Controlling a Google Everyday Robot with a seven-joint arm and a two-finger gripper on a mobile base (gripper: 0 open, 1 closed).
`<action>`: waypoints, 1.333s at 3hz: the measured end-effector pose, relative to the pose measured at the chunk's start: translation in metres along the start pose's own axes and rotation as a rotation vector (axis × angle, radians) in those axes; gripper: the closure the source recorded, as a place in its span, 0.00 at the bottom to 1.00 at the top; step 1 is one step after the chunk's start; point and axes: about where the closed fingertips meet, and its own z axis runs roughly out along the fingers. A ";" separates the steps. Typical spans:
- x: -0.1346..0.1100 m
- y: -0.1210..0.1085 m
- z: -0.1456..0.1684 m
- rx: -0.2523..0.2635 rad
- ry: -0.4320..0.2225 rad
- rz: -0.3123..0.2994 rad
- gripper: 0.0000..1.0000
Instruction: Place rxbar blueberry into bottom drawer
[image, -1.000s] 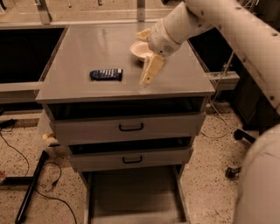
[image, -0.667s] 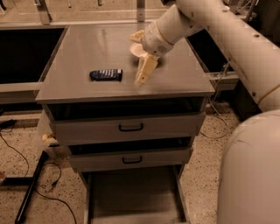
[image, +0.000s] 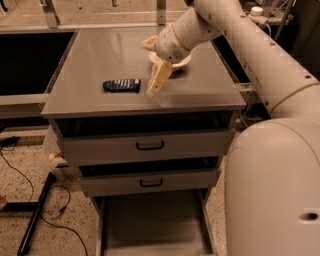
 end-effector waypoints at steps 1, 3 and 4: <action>-0.004 -0.001 0.022 -0.066 -0.025 0.104 0.00; -0.015 -0.005 0.046 -0.131 -0.063 0.249 0.00; -0.016 -0.010 0.052 -0.116 -0.005 0.259 0.00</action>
Offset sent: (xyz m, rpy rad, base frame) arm 0.0122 0.0453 -0.0126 0.0617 0.3388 -0.0800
